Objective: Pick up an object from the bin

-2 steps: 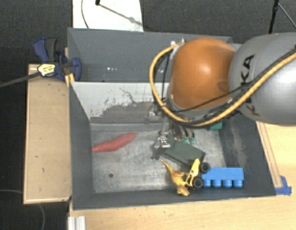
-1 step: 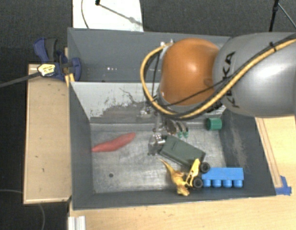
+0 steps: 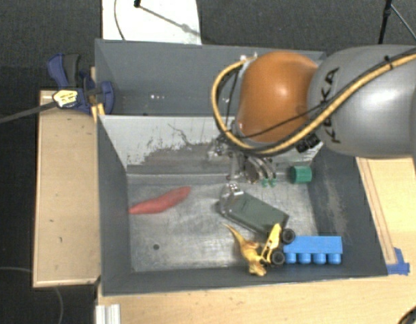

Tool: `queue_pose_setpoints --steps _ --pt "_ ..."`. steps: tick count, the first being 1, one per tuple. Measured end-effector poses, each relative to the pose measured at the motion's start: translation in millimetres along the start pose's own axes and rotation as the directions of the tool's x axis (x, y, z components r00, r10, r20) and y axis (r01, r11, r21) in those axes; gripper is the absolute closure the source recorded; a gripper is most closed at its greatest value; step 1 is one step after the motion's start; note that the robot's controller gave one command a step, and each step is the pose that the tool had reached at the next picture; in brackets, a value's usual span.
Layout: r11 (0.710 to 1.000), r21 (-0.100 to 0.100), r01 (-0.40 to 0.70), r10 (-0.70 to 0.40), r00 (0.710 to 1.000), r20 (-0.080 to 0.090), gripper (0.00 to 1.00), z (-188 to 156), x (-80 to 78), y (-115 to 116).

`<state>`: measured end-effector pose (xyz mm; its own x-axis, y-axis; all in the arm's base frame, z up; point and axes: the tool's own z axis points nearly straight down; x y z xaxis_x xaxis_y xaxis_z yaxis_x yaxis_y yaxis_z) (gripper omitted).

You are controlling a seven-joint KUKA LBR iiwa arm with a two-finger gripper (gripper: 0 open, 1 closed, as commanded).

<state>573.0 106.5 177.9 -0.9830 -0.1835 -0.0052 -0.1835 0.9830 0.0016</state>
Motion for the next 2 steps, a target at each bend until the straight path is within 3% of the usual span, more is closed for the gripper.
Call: queue_pose_setpoints --steps 1,2 --pt "0.995 0.005 -0.097 0.097 0.995 0.003 0.00 49 10.9 25" --pt "1.000 0.000 0.020 -0.020 1.000 -0.002 0.00 81 -5.1 70"
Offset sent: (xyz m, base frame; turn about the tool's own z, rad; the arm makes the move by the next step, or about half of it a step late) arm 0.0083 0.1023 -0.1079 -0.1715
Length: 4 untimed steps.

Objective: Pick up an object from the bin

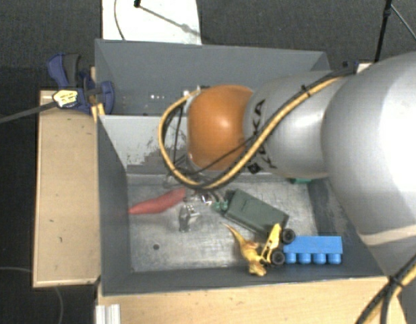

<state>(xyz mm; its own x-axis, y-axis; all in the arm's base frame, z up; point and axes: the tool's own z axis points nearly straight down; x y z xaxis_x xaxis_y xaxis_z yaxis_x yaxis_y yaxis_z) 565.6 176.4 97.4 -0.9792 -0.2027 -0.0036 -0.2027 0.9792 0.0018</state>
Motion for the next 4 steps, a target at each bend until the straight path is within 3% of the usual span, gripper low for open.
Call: queue_pose_setpoints --steps 1,2,4 --pt "0.991 0.000 0.132 -0.132 0.991 0.001 0.00 16.6 -14.9 18.7" --pt "0.976 0.001 -0.218 0.218 0.976 0.000 1.00 22.9 -19.3 20.7" --pt "0.974 0.000 -0.225 0.225 0.974 0.000 1.00 22.9 -19.3 20.6"
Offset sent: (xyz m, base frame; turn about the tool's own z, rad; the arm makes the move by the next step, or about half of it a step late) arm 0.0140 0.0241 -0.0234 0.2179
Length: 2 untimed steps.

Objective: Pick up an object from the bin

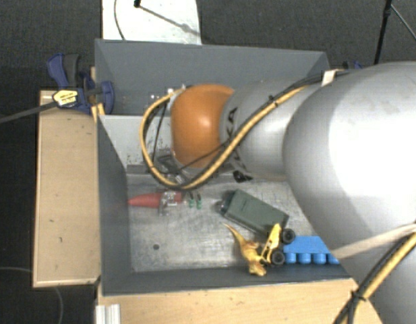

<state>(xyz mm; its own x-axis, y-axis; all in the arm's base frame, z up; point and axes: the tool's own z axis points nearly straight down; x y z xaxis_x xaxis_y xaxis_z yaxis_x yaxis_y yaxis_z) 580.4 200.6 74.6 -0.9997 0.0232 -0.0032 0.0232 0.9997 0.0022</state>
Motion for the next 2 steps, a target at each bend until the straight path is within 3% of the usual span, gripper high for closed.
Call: queue_pose_setpoints --steps 2 --pt "1.000 0.000 -0.006 0.006 1.000 0.000 1.00 0.0 0.0 0.1"
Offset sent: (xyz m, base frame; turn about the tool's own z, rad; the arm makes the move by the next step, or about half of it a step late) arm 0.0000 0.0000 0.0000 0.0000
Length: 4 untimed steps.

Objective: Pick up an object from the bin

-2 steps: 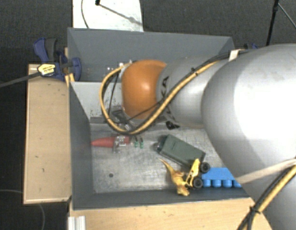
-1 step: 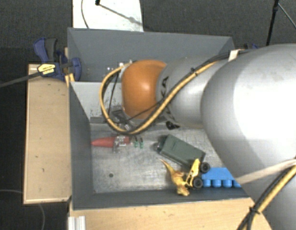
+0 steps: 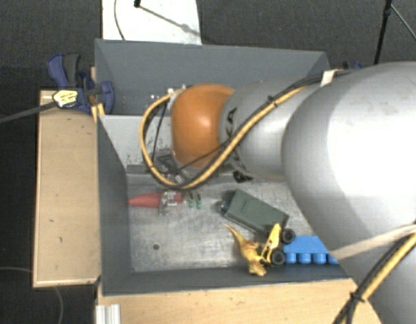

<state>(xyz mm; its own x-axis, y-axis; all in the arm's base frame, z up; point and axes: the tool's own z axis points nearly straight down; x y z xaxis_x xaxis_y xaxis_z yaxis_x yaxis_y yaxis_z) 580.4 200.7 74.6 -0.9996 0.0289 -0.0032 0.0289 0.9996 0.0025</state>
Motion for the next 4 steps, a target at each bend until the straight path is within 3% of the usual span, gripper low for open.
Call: queue_pose_setpoints --steps 3,4 --pt "1.000 0.000 -0.004 0.004 1.000 0.000 1.00 0 0.0 0" --pt "1.000 0.003 -0.001 0.001 1.000 -0.008 1.00 -48 8.1 1"
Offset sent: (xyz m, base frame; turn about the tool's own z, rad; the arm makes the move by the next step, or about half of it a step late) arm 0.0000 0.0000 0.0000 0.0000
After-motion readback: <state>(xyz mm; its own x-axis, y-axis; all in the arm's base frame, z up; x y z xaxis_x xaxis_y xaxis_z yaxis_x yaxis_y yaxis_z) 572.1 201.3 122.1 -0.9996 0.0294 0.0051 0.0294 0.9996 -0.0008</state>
